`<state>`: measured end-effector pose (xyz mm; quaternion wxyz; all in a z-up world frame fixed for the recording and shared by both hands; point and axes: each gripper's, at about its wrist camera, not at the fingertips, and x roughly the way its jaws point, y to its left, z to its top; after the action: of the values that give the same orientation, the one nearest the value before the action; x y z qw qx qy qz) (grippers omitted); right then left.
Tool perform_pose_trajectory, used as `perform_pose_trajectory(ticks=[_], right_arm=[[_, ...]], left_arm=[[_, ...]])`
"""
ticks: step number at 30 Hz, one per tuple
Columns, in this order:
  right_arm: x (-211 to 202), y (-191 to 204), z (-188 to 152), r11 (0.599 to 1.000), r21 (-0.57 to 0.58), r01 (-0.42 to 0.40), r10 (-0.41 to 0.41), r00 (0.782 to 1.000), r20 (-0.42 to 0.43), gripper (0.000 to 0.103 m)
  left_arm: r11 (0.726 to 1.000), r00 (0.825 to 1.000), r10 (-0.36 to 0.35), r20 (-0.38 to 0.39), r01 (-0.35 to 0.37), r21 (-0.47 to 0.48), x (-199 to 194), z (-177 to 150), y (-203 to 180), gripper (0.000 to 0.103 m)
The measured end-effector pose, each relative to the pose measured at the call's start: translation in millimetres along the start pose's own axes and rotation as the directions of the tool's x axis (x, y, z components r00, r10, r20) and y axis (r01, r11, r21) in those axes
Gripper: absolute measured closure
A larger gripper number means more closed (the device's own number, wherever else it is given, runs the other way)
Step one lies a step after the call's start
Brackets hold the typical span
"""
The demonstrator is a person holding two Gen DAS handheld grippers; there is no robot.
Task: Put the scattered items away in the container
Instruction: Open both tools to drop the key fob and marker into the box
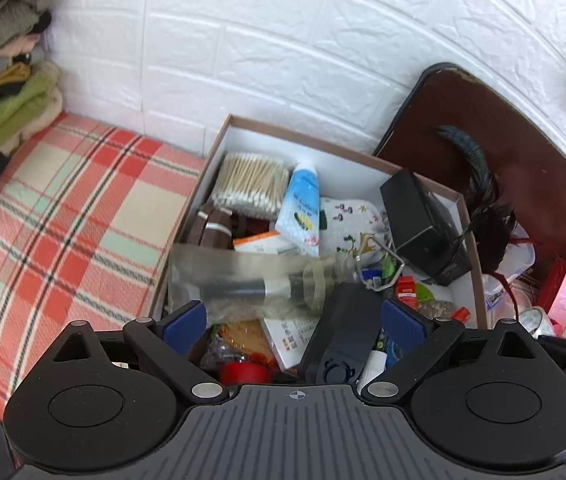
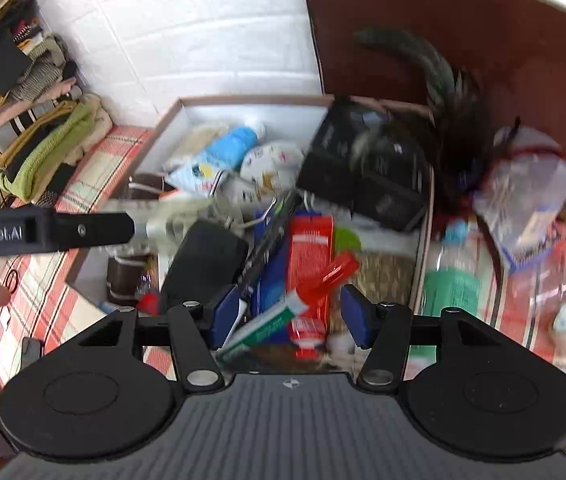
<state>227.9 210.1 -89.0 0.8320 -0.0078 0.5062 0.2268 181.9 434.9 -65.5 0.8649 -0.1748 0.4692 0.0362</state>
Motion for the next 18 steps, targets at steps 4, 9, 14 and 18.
perform_pose_trajectory(ticks=[4, 9, 14, 18], right_arm=[[-10.0, -1.5, -3.3, 1.0, -0.016, 0.001, -0.001, 1.0, 0.017, 0.032], [-22.5, -3.3, -7.5, 0.999, -0.035, 0.003, -0.002, 0.999, 0.038, 0.006], [-35.9, -5.7, -12.3, 0.998, -0.069, 0.003, 0.001, 0.998, 0.058, 0.0], [-52.8, -7.2, -23.2, 0.986, -0.164, 0.022, -0.009, 0.997, 0.079, 0.0]], left_arm=[[1.0, 1.0, 0.009, -0.005, -0.009, -0.004, -2.0, -6.7, 0.3, 0.003], [0.999, 0.999, 0.051, 0.015, -0.051, 0.013, -13.3, -13.4, -6.1, 0.002], [0.991, 0.989, 0.114, 0.088, -0.12, 0.064, -37.4, -22.2, -23.0, 0.0], [0.987, 0.983, 0.135, 0.128, -0.145, 0.074, -57.0, -34.6, -41.0, 0.0]])
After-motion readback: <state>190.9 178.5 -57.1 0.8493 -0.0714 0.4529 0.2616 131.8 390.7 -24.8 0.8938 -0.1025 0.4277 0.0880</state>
